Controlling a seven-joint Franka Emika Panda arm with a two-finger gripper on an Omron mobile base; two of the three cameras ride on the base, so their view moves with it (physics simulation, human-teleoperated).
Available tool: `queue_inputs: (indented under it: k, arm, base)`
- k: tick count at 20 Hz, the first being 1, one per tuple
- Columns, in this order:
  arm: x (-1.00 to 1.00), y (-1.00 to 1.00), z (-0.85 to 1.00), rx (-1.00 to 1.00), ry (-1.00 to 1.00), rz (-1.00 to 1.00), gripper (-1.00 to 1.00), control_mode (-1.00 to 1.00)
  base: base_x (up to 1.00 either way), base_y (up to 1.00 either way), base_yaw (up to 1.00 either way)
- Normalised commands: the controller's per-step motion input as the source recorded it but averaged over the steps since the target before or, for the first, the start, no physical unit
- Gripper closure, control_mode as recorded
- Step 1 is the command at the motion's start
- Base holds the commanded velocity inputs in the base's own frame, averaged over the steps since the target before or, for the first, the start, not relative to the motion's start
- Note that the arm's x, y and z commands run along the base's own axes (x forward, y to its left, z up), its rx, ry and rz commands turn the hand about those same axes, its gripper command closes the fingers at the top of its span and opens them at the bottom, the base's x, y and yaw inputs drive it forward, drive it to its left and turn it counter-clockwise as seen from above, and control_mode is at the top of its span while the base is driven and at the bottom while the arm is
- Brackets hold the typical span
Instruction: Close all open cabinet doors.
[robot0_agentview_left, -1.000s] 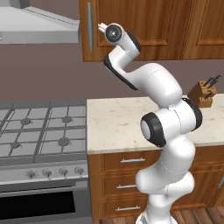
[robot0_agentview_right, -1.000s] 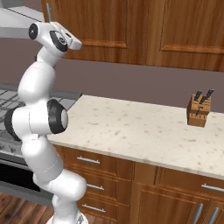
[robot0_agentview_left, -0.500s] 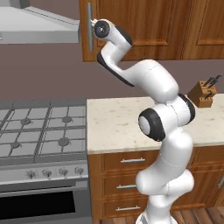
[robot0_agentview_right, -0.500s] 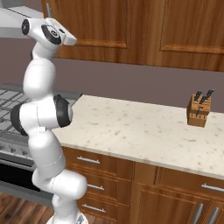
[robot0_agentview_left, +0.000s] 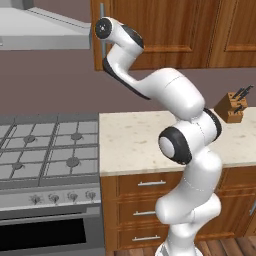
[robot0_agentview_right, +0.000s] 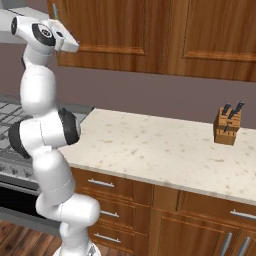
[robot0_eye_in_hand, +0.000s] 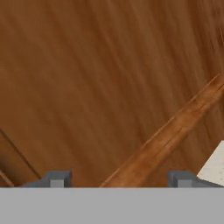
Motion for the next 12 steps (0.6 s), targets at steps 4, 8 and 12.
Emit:
queue_inputs:
  k: [4, 8, 12]
  arm:
    - [-1.0, 0.0, 0.0, 0.07, 0.0, -0.08, -1.0, -1.0]
    - [-1.0, 0.0, 0.0, 0.05, 0.0, -0.07, -1.0, -1.0]
    - [-1.0, 0.0, 0.0, 0.05, 0.0, -0.06, -1.0, -1.0]
  base:
    - [0.0, 0.0, 0.0]
    - [0.0, 0.0, 0.0]
    - [0.0, 0.0, 0.0]
